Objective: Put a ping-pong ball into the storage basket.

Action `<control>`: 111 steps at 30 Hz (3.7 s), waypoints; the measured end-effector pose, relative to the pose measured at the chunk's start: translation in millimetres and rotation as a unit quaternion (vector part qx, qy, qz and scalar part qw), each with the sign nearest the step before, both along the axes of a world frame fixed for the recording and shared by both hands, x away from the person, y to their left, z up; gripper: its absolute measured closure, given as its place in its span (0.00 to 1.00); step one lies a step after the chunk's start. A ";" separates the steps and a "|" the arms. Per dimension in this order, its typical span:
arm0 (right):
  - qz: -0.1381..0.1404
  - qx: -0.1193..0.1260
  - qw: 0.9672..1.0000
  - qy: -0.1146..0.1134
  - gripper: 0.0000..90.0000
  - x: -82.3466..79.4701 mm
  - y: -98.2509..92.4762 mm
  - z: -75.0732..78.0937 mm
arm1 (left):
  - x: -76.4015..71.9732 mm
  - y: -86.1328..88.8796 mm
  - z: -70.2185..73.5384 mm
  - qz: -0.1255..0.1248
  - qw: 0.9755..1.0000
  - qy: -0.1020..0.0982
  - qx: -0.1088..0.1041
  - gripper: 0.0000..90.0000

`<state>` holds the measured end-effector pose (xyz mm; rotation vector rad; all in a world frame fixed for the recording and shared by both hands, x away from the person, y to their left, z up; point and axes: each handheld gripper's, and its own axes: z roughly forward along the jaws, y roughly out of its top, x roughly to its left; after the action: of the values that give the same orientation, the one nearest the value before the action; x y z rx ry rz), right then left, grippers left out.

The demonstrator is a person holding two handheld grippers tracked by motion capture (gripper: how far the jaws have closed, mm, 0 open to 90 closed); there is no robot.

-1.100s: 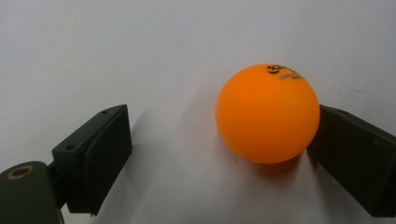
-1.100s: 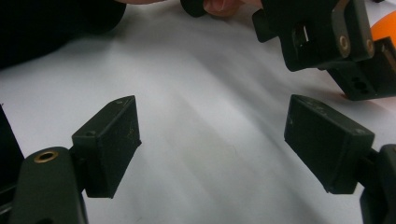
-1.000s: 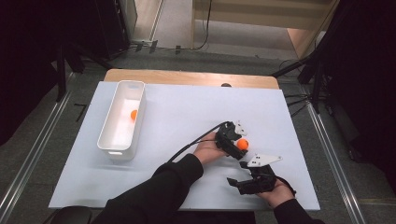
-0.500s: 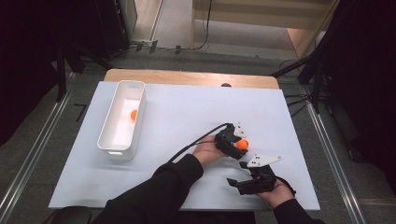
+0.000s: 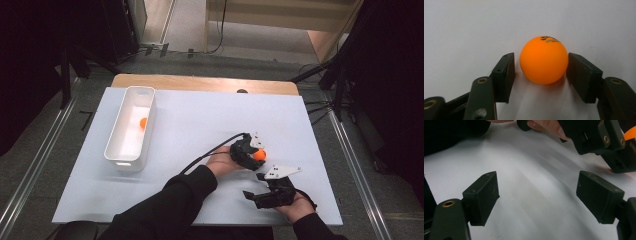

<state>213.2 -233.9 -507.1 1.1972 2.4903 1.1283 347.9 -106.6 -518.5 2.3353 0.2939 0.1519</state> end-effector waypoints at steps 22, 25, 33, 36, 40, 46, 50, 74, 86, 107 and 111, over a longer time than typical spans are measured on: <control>0.001 0.002 1.000 -0.002 0.19 0.0 -0.1 0.0 | 1.7 1.1 1.4 0.007 1.000 0.013 -0.007 0.56; 0.002 0.003 1.000 -0.001 0.19 -0.1 0.1 0.0 | 4.7 3.1 4.4 0.012 1.000 0.021 -0.014 0.56; 0.002 0.001 1.000 -0.001 0.19 0.0 0.3 -0.1 | 9.2 9.1 14.9 0.022 0.999 0.034 -0.025 0.56; 0.002 0.001 1.000 -0.002 0.19 0.1 0.2 -0.1 | 10.0 11.9 19.3 0.023 0.999 0.037 -0.027 0.56; 0.000 0.001 1.000 0.000 0.19 0.0 0.3 -0.1 | 11.1 15.5 25.3 0.025 0.998 0.043 -0.028 0.56; 0.000 0.001 1.000 -0.001 0.19 0.0 0.4 -0.3 | 11.8 21.4 33.2 0.023 0.998 0.051 -0.029 0.56; -0.001 0.000 1.000 -0.001 0.19 0.1 0.5 -0.5 | 10.5 25.8 37.6 0.020 0.998 0.051 -0.021 0.56; 0.000 -0.004 1.000 0.001 0.19 0.7 1.1 -1.1 | 0.5 55.5 55.7 0.027 0.997 0.069 -0.025 0.56; -0.002 -0.007 1.000 0.000 0.19 0.9 0.3 -1.6 | -6.4 70.5 64.0 0.028 0.995 0.090 -0.026 0.56; -0.008 -0.004 1.000 0.004 0.19 1.2 0.1 -2.1 | -0.3 94.7 81.1 0.056 0.994 0.089 -0.020 0.56; -0.009 -0.004 1.000 0.004 0.19 1.3 0.4 -2.1 | 1.8 99.3 84.2 0.059 0.994 0.091 -0.022 0.56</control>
<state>214.6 -233.5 -509.3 1.2201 2.4828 1.1099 349.7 -7.3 -434.3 2.2912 0.5223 -0.0112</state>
